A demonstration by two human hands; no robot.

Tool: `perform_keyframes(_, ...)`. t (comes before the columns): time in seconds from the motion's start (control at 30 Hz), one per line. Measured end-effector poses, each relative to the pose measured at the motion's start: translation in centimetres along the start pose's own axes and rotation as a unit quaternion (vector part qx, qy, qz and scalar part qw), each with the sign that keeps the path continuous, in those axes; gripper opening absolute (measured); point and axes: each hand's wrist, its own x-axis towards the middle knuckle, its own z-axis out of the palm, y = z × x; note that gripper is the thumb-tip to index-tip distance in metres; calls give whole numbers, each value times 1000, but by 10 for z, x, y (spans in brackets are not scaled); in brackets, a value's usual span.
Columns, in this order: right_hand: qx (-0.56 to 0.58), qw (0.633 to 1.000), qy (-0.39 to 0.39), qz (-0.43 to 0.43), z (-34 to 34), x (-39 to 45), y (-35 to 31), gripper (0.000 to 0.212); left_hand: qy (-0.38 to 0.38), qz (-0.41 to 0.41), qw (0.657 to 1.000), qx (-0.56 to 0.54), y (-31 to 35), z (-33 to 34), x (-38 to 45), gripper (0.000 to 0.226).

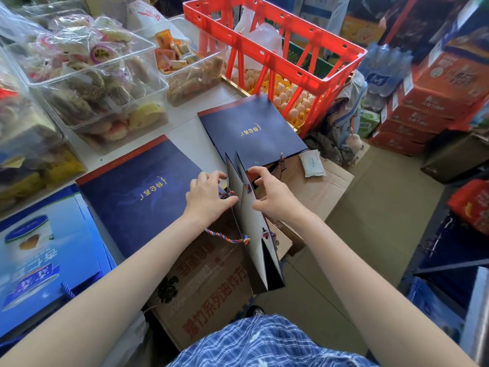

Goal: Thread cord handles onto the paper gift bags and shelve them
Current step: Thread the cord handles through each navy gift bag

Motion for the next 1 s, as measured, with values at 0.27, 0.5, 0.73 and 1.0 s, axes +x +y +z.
perform_keyframes(0.27, -89, 992, 37, -76, 3, -3, 19, 58, -11, 66, 993, -99, -9, 0, -10, 34)
perform_keyframes(0.5, -168, 977, 60, -114, 10, -1, 14, 49, 39, 19, 989, -144, -13, -1, -18, 27)
perform_keyframes(0.73, 19, 1000, -20, -1, 7, 4, 11, 47, -35, -64, 992, -104, -21, -7, -11, 18)
perform_keyframes(1.0, 288, 943, -128, 103, -5, -9, 12, 19, -196, -108, 944, -242, -14, -21, -14, 16)
